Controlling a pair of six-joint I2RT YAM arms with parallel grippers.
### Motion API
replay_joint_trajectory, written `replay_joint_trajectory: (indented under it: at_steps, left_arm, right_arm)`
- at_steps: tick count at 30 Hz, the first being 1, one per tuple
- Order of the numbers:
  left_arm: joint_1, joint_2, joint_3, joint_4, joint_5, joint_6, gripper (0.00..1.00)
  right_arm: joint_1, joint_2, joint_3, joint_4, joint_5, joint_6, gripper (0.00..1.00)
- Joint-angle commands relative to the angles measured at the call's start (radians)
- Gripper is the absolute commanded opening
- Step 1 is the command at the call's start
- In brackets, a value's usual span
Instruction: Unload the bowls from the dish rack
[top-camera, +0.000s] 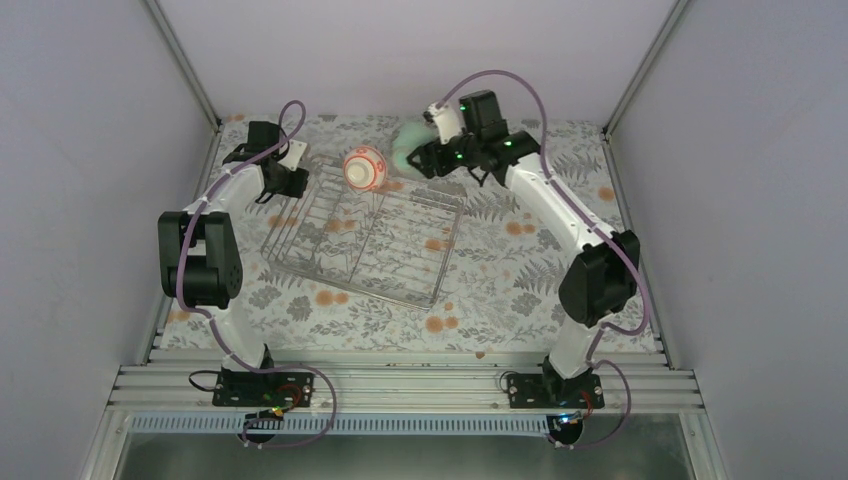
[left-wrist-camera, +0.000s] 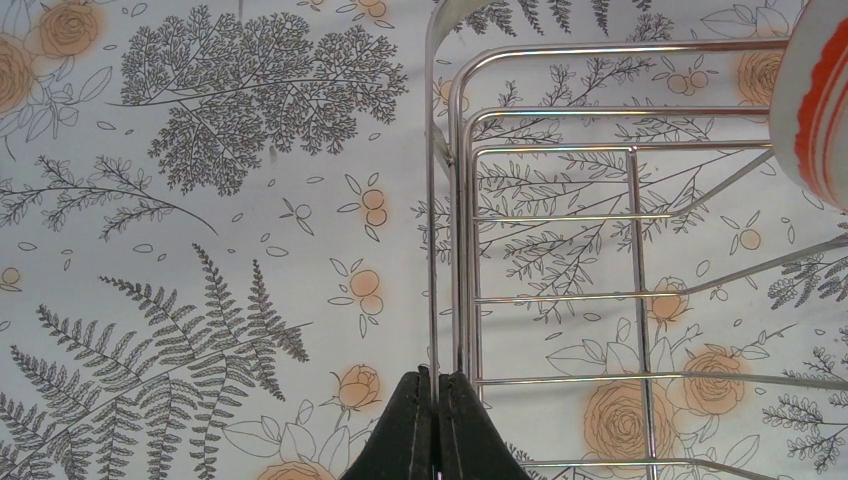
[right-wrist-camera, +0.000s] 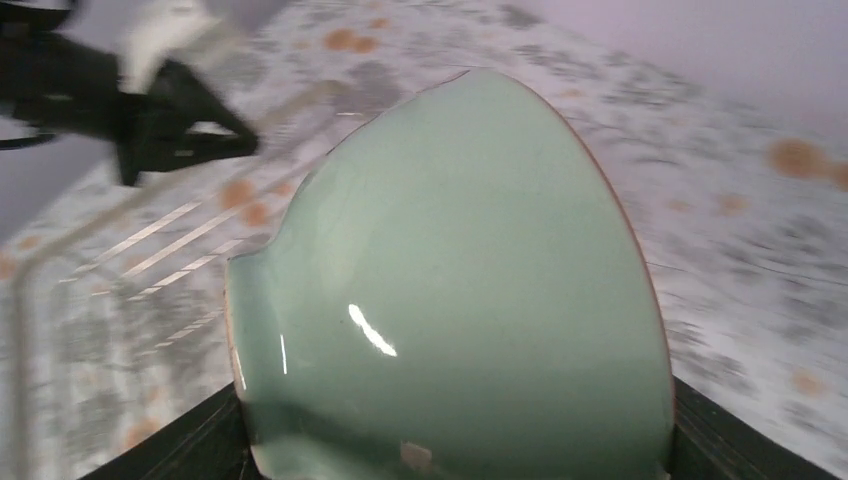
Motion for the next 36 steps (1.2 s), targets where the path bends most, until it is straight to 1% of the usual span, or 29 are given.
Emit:
replay_joint_trajectory:
  at_steps: [1,3,9,11,15,22,36]
  left_arm:
    - [0.001,0.003,0.010,-0.013,0.020,0.007,0.02]
    - [0.001,0.003,0.013,-0.015,0.025,0.007,0.02]
    - [0.000,-0.006,0.016,-0.013,0.037,0.013,0.03]
    - [0.001,-0.007,0.017,-0.012,0.044,0.014,0.02]
    - [0.001,-0.009,0.015,-0.010,0.056,0.015,0.02]
    - [0.001,-0.018,0.008,-0.006,0.063,0.022,0.02]
    - [0.002,-0.026,-0.008,-0.002,0.077,0.024,0.02]
  right_arm:
    - [-0.063,-0.088,-0.023,0.042,0.182,-0.120,0.41]
    - [-0.101,-0.096,-0.028,0.049,0.241,-0.160,0.41]
    - [-0.201,-0.083,-0.002,0.025,0.357,-0.247,0.35]
    - [-0.224,-0.070,0.003,0.009,0.386,-0.263,0.35]
    - [-0.261,-0.072,-0.033,0.033,0.443,-0.292,0.31]
    - [-0.312,-0.062,-0.078,0.074,0.524,-0.345,0.31]
    - [-0.397,-0.012,-0.128,0.133,0.528,-0.364,0.30]
